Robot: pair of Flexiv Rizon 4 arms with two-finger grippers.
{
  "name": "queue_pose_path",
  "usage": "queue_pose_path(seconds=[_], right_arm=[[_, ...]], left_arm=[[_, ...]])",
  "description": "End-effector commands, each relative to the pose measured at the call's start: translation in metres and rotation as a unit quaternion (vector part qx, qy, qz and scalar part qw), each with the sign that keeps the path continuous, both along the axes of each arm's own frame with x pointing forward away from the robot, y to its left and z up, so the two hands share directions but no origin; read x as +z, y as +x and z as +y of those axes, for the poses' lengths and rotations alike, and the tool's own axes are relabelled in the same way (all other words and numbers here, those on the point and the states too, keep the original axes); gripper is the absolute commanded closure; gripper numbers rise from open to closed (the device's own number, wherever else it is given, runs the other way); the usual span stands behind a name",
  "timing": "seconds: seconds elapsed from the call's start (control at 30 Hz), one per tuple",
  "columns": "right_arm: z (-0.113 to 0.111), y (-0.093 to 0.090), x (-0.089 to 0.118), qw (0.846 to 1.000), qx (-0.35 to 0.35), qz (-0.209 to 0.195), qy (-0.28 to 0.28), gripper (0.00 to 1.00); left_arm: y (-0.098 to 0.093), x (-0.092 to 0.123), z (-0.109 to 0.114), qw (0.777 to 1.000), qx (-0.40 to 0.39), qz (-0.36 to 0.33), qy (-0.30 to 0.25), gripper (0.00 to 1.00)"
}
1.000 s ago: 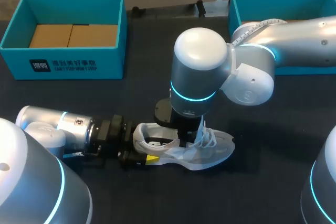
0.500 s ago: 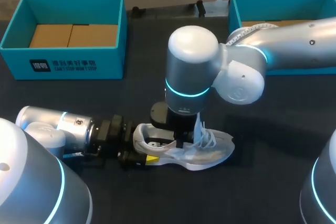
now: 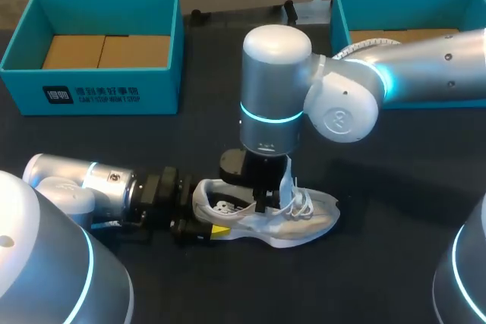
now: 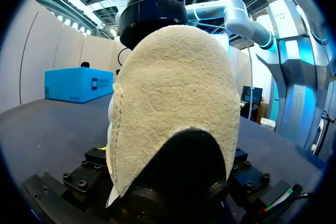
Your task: Take the shoe out of the shoebox, open the shoe tongue, remove and reinsert the insole, then place the shoe into the shoebox
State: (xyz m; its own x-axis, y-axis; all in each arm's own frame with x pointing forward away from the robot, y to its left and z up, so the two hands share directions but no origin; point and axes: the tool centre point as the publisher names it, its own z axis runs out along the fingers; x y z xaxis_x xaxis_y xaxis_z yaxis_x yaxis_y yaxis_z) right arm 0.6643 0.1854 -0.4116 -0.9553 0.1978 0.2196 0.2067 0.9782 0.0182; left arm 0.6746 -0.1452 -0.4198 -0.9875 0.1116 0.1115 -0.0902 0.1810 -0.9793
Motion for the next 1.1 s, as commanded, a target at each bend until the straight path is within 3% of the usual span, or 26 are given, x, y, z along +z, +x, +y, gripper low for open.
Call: queue_pose_path(seconds=[0.03,0.67,1.1], right_arm=[[-0.001,-0.015,-0.032,1.000,-0.005,0.001,0.002,1.00],[-0.022,-0.014,0.028,0.988,-0.023,-0.102,0.115,1.00],[-0.018,-0.002,0.047,0.973,0.021,-0.140,0.181,1.00]], left_arm=[[0.000,0.000,-0.001,1.000,0.001,0.000,0.000,1.00],[0.000,0.000,-0.001,1.000,0.001,0.000,0.000,1.00],[0.000,0.000,-0.001,1.000,0.001,0.000,0.000,1.00]])
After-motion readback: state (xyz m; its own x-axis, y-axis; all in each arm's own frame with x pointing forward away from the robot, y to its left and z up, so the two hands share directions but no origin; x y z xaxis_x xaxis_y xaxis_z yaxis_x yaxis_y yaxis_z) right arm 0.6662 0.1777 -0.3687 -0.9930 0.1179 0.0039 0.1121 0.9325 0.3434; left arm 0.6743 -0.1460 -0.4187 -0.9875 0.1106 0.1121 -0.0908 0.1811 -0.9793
